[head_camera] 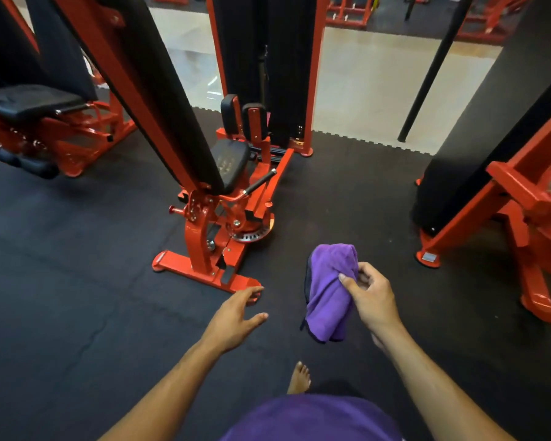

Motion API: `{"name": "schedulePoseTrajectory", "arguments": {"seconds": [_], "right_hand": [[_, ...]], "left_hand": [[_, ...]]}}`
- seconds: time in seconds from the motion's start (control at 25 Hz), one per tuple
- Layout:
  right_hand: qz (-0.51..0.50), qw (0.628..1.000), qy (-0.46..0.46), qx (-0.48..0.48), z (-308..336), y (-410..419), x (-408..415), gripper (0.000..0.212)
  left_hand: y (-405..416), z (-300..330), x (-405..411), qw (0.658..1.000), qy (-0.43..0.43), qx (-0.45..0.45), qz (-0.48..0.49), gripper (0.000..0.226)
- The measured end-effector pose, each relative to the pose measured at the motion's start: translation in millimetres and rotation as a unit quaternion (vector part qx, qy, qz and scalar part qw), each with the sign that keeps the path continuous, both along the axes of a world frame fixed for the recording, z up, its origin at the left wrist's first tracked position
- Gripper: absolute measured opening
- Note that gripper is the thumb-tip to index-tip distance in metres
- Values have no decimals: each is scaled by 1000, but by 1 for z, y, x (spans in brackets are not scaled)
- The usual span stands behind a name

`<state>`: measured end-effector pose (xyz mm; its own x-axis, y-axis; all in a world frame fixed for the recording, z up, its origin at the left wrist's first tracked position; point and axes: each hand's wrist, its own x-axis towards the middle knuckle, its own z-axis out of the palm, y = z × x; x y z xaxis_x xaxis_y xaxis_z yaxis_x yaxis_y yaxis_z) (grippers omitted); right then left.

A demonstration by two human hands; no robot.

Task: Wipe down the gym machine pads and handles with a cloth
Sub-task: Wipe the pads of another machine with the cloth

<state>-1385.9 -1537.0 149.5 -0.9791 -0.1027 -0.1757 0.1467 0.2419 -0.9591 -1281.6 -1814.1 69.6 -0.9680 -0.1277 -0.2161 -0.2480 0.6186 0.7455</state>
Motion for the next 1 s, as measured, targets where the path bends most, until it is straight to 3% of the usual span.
{"name": "schedulePoseTrajectory", "arguments": {"seconds": [0.16,0.28,0.36,0.44,0.56,0.76,0.88,1.0], "right_hand": [[37,999,-29,-21,3,-54,-90,10],[77,993,-63,-67,9,-91,-143,15],[97,980,-117,-131,12,-116,-183,21],[102,970,-149,-161,13,-136,-214,25],[101,968,-166,-160,13,-168,-270,25],[162,963,-176,-123,18,-215,-350,26],[215,942,-211,-146,11,-244,-379,32],[272,913,-254,-168,4,-269,-416,38]], "left_hand": [[-26,-3,-73,998,3,36,53,55],[-34,-2,-115,976,-44,182,112,48],[-39,2,-151,927,-105,333,136,41],[-42,8,-183,848,-125,481,182,47],[-61,11,-238,788,-63,557,254,60],[-110,24,-298,803,-20,502,321,53],[-134,31,-317,812,-7,490,317,69],[-148,31,-335,848,1,417,327,75]]}}
